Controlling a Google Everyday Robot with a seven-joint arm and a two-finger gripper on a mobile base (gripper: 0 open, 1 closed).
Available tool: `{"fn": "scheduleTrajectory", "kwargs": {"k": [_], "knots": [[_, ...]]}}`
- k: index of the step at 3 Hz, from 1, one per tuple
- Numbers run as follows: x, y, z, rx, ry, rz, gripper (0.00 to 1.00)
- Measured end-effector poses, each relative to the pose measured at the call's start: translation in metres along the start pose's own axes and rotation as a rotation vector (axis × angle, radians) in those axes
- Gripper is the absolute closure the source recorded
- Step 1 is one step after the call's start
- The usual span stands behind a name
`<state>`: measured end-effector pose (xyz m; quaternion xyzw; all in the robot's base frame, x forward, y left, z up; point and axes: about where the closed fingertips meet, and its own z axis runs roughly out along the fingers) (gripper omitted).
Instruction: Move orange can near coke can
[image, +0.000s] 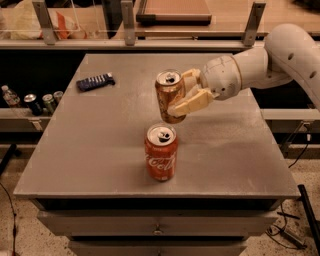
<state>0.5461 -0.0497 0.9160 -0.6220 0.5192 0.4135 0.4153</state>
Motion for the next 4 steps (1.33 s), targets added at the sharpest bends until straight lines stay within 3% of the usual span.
{"fn": "scheduleTrajectory", "kwargs": {"k": [3,4], "knots": [[0.011,0.026,-0.005,-0.127,-0.051,0.016,1.0],[0.016,0.029,-0.009,-0.13,-0.038,0.019,1.0]]}}
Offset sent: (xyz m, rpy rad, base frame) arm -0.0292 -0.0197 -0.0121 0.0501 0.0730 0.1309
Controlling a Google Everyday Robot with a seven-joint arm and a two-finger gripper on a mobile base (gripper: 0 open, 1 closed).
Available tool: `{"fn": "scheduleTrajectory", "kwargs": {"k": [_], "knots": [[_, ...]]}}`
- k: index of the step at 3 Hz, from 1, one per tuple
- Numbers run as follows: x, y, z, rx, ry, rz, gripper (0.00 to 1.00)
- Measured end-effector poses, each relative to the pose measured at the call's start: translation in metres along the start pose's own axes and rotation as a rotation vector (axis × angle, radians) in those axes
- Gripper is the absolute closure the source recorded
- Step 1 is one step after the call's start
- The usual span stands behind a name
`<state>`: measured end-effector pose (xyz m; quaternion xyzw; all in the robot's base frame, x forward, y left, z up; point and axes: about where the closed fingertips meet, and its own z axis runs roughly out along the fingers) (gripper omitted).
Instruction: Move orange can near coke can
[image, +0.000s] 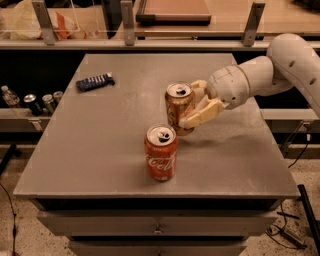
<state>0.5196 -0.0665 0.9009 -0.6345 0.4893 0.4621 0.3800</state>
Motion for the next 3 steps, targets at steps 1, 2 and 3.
{"fn": "scheduleTrajectory", "kwargs": {"k": [1,2,3], "knots": [[0.0134,0.0217,-0.0123,0.02,-0.006,0.015,1.0],[0.0157,0.027,-0.0117,0.017,-0.011,0.014,1.0],[0.019,0.0301,-0.011,0.015,-0.021,0.016,0.84]]}}
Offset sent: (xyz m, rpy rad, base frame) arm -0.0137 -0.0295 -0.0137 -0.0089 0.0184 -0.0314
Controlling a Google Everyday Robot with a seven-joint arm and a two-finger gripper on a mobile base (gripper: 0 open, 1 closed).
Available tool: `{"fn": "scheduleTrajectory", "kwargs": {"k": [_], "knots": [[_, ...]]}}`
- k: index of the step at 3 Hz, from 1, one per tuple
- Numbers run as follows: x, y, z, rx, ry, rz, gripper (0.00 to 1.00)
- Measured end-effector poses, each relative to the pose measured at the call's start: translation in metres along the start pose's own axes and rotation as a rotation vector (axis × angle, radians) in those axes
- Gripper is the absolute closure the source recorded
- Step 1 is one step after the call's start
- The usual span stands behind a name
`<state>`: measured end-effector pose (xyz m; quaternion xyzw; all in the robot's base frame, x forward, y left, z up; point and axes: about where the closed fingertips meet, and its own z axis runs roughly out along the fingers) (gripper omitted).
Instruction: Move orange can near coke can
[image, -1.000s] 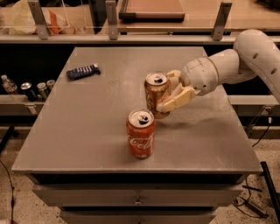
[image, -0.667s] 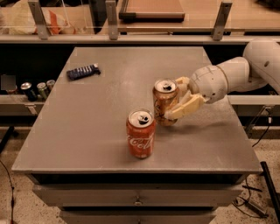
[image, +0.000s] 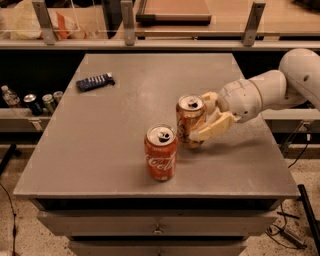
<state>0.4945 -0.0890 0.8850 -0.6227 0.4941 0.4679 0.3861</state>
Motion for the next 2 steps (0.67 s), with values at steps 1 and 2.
{"fn": "scheduleTrajectory", "kwargs": {"k": [1,2], "knots": [[0.0031,0.0018,0.0008,-0.003,-0.01,0.001,0.61],[0.0054,0.0035,0.0013,-0.007,-0.018,0.001,0.37]]}}
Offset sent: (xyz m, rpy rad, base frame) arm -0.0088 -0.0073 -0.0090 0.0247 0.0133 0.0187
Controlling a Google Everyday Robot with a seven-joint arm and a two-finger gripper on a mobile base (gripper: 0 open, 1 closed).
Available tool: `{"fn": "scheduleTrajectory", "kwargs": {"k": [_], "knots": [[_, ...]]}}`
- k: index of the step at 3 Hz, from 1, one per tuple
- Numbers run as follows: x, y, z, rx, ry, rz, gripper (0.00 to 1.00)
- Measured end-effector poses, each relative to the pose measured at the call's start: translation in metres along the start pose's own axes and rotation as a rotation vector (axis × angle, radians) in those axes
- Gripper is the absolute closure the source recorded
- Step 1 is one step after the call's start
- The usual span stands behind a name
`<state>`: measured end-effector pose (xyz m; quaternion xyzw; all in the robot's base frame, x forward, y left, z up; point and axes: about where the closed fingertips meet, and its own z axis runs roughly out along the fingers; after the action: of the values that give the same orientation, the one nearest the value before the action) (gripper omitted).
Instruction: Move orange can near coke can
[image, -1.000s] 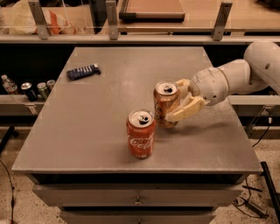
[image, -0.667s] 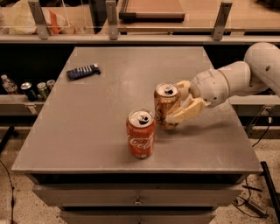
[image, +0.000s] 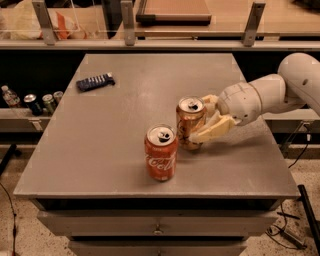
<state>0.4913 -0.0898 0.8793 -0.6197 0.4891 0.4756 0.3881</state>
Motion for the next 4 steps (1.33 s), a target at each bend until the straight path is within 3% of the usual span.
{"fn": "scheduleTrajectory", "kwargs": {"k": [1,2,4], "knots": [[0.0021,0.0011,0.0014,-0.007,-0.007,0.001,0.13],[0.0034,0.0019,0.0028,-0.013,-0.012,0.002,0.0],[-0.0017,0.003,-0.0008,-0.014,0.011,-0.01,0.0]]}}
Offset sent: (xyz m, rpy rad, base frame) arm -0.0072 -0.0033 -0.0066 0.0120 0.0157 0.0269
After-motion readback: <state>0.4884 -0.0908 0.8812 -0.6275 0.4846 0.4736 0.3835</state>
